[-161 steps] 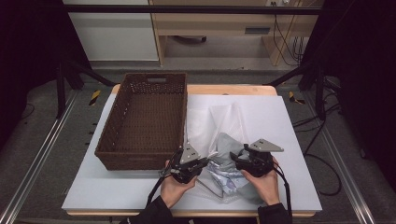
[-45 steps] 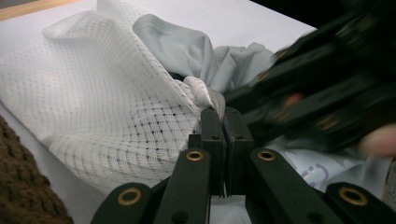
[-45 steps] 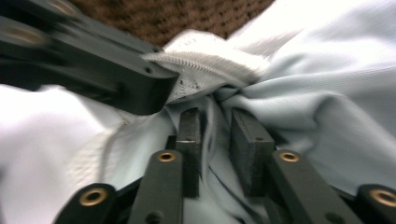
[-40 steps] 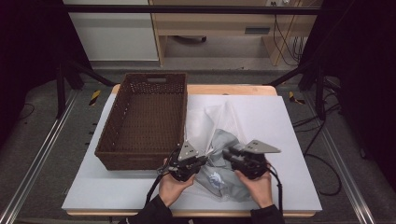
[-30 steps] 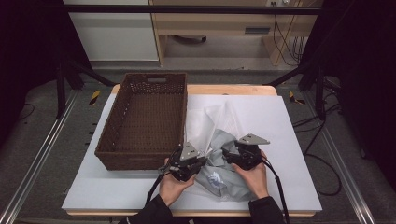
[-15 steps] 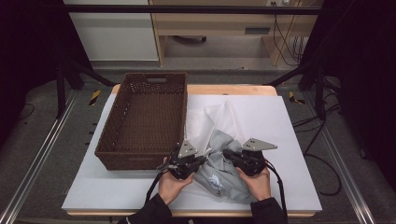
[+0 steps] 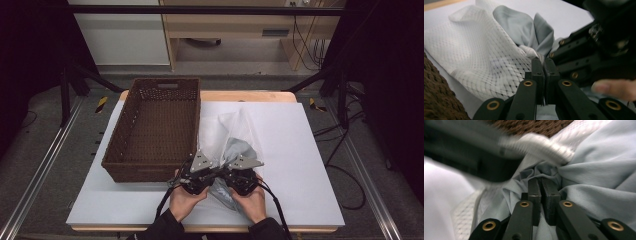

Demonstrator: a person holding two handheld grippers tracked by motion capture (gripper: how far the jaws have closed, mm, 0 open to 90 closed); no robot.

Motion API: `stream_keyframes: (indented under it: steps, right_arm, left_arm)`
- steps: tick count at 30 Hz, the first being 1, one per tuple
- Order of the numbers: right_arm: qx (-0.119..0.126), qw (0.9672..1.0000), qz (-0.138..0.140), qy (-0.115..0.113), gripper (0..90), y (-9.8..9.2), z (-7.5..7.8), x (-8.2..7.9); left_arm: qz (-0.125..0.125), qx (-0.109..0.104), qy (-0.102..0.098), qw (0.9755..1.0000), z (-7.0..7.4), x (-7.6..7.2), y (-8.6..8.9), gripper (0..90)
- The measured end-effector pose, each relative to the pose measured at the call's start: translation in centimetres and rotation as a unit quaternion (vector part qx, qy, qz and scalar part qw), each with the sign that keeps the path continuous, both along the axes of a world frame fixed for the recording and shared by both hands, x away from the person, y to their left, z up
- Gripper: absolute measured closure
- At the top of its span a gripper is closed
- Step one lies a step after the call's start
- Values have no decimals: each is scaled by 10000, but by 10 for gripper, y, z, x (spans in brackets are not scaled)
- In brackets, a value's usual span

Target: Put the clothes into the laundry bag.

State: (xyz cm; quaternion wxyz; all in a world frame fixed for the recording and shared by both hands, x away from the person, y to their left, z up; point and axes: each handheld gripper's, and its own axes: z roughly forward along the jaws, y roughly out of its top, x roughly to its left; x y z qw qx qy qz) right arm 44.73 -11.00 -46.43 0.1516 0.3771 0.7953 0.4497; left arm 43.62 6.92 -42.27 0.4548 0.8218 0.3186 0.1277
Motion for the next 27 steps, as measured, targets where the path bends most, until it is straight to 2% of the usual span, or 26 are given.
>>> stream_keyframes:
  steps: [3, 5, 7, 9, 11, 12, 13, 16, 17, 19, 20, 21, 22, 23, 24, 27]
  right_arm:
    - [189, 9997, -5, -150, 747, -10, 6, -5]
    - [285, 9992, -41, -276, 698, -20, 16, -11]
    - [525, 9976, -117, -429, 676, -35, 28, -16]
    - [535, 9959, -364, -634, 624, -51, 40, -17]
    - [412, 9929, -777, -797, 514, -64, 46, -14]
    - [329, 9918, -929, -817, 458, -68, 45, -9]
    - [267, 9920, -1000, -727, 413, -71, 43, -4]
    - [102, 9948, -932, -392, 373, -65, 27, 13]
    - [25, 9960, -859, -262, 385, -61, 20, 17]
    - [-27, 9983, -587, 40, 507, -51, 5, 26]
    - [-37, 9985, -532, 82, 590, -49, 3, 28]
    - [6, 9990, -440, 113, 741, -48, 3, 28]
    - [54, 9993, -342, 117, 830, -48, 5, 27]
    - [9, 9994, -328, 58, 874, -49, 8, 25]
    - [43, 9996, -287, -8, 880, -51, 11, 22]
    - [325, 9993, -5, -209, 881, -56, 25, 7]
  left_arm:
    - [8, 39, 38, 10000, -2, 2, 2, 881]
    - [19, 59, 37, 10000, -3, 2, 2, 881]
    - [15, 120, 22, 9999, -4, 2, 1, 881]
    - [11, 166, 40, 9999, -5, 3, 0, 881]
    - [8, 233, 43, 9997, -7, 4, -1, 880]
    - [-1, 246, 51, 9997, -8, 4, -1, 880]
    - [5, 255, 61, 9997, -9, 5, -1, 880]
    - [-3, 272, 83, 9996, -10, 6, -1, 880]
    - [1, 280, 94, 9996, -10, 6, -1, 880]
    - [22, 290, 105, 9995, -11, 7, 0, 880]
    - [30, 288, 120, 9995, -11, 8, 1, 879]
    - [45, 275, 130, 9995, -12, 9, 1, 879]
    - [40, 254, 158, 9995, -12, 10, 2, 880]
    - [50, 243, 165, 9996, -11, 10, 3, 880]
    - [53, 220, 171, 9996, -11, 10, 3, 880]
    - [74, 190, 185, 9996, -10, 10, 4, 880]
